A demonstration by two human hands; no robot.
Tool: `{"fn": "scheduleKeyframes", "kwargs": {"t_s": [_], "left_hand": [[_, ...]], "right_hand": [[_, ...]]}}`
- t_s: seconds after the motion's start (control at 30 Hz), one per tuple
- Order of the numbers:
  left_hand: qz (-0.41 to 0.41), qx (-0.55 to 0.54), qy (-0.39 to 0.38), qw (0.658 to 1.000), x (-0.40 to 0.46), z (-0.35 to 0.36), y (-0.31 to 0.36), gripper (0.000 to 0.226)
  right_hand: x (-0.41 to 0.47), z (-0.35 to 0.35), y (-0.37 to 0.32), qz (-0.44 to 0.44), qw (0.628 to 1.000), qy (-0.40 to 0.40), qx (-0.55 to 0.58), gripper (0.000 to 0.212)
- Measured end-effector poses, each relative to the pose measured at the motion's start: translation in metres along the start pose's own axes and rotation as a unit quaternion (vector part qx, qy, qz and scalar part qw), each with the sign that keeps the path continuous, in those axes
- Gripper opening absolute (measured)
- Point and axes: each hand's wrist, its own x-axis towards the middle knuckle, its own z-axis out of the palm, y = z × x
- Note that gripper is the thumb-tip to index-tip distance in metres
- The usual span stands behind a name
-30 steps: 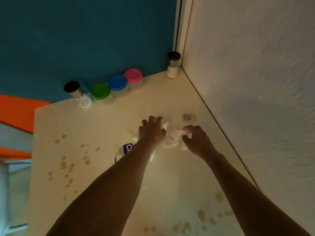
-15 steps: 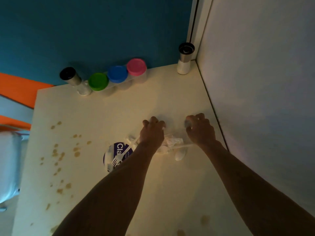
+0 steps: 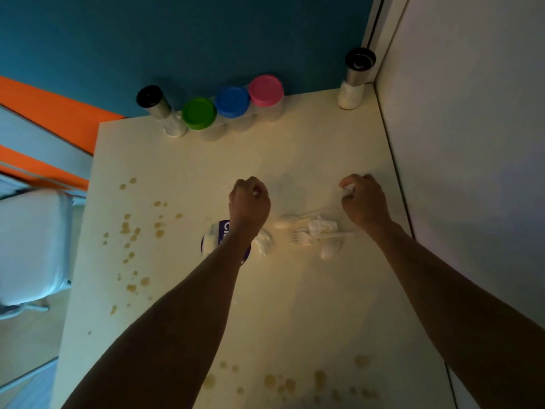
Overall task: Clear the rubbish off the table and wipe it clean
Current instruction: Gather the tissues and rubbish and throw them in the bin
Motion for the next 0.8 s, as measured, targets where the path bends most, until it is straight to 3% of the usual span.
{"fn": "scheduleKeyframes", "kwargs": {"t_s": [0.1,0.27,0.47,0.63,0.8], "left_hand": [[0.007,0.022,0.003,1.0,-0.023,-0.012,-0.008,0.026],[0.06,0.092,-0.041,0.993,-0.064,-0.007,-0.033,0.015],[0.028,0.149,-0.114,0.982,-0.09,0.009,-0.065,0.048],[0.049,0.141,-0.119,0.982,-0.096,0.012,-0.066,0.02],[0.087,0.047,-0.138,0.985,-0.1,0.007,-0.067,0.009]], "right_hand": [[-0.006,-0.006,-0.015,0.005,0.999,0.019,0.03,0.03],[-0.024,-0.006,-0.036,-0.017,1.0,-0.009,0.003,0.03],[-0.049,0.008,-0.043,0.001,0.991,-0.121,-0.052,0.026],[-0.056,0.02,-0.038,-0.021,0.967,-0.2,-0.157,0.026],[-0.054,0.019,-0.039,-0.097,0.973,-0.137,-0.161,0.039]]}}
